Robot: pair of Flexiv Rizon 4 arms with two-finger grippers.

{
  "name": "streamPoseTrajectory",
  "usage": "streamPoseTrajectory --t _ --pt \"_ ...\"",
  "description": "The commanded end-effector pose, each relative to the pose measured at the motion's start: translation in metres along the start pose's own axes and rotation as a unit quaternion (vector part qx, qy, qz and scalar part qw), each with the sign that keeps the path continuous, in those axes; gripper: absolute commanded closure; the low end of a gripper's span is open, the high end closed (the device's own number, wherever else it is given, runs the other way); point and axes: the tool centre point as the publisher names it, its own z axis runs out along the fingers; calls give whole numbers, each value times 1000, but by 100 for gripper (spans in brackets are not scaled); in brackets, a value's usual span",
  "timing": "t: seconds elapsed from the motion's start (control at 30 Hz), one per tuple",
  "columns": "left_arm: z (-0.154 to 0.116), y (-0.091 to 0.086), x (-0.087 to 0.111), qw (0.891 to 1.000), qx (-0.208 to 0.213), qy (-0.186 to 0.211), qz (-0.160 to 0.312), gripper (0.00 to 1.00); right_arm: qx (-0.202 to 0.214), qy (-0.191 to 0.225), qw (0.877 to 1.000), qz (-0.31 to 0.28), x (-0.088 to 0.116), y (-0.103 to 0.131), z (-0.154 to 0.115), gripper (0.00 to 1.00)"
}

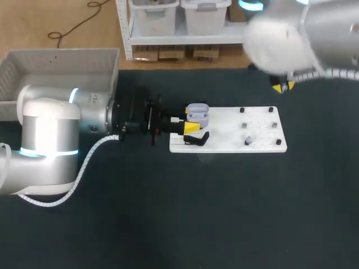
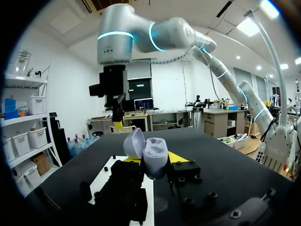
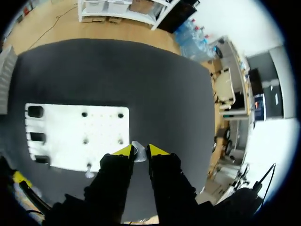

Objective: Pick up each earbud case from the left stands, insert the matching earbuds, close the lid, and place the case in the box.

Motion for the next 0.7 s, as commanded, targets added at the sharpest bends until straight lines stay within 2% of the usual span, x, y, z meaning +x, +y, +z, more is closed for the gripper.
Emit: streamPoseTrajectory --t 0.03,0.2,0.7 --pt "0 -1 1 1000 -3 -1 1 100 -41 66 997 12 1 0 -35 100" --pt "0 -1 1 1000 -3 -1 1 100 -84 67 994 36 15 -2 -47 100" --pt "0 -1 1 1000 -3 -1 1 100 -84 67 994 36 15 -2 -47 100"
